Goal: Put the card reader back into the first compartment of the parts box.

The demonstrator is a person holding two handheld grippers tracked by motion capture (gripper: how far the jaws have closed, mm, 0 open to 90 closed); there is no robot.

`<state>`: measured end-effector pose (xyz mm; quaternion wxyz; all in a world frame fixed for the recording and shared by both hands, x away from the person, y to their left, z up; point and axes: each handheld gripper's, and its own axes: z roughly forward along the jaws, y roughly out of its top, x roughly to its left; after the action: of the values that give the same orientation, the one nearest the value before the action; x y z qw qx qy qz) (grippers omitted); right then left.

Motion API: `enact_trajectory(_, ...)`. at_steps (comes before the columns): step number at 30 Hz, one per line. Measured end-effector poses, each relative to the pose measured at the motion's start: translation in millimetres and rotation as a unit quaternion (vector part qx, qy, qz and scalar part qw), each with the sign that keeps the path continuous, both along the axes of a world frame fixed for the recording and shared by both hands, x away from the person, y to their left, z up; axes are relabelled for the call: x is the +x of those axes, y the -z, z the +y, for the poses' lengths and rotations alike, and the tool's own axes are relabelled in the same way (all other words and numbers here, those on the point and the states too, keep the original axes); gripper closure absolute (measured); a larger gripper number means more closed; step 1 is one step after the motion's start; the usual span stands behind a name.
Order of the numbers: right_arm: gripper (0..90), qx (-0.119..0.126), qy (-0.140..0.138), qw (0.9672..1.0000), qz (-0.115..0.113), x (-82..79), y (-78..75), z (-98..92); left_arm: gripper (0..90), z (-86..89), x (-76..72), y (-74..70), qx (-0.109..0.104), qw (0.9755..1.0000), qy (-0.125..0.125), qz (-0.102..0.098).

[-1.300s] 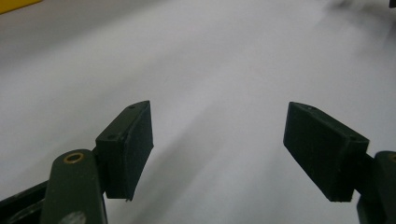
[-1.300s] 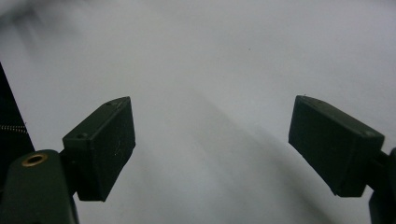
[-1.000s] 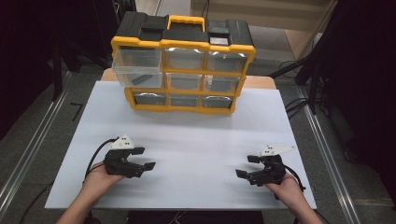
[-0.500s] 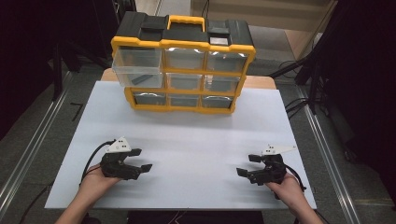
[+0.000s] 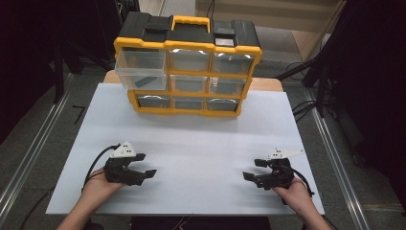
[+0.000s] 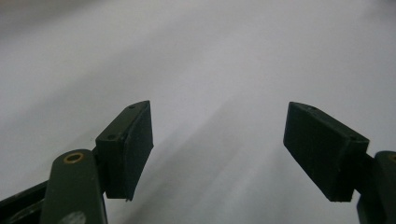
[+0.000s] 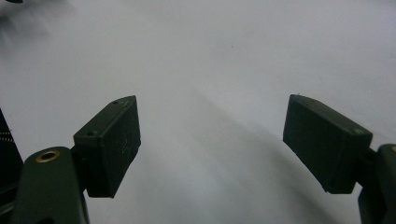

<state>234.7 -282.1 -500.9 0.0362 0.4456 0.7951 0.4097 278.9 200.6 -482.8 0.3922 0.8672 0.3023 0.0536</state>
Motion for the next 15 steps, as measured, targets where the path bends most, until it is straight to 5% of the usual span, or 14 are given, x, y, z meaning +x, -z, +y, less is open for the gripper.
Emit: enact_trajectory(15, 17.3, 0.0, -0.001, 1.0, -0.001, -0.4, -0.1, -0.1, 25.8, 0.6, 0.7, 0.2, -0.005, 1.0, 0.002, 0.006)
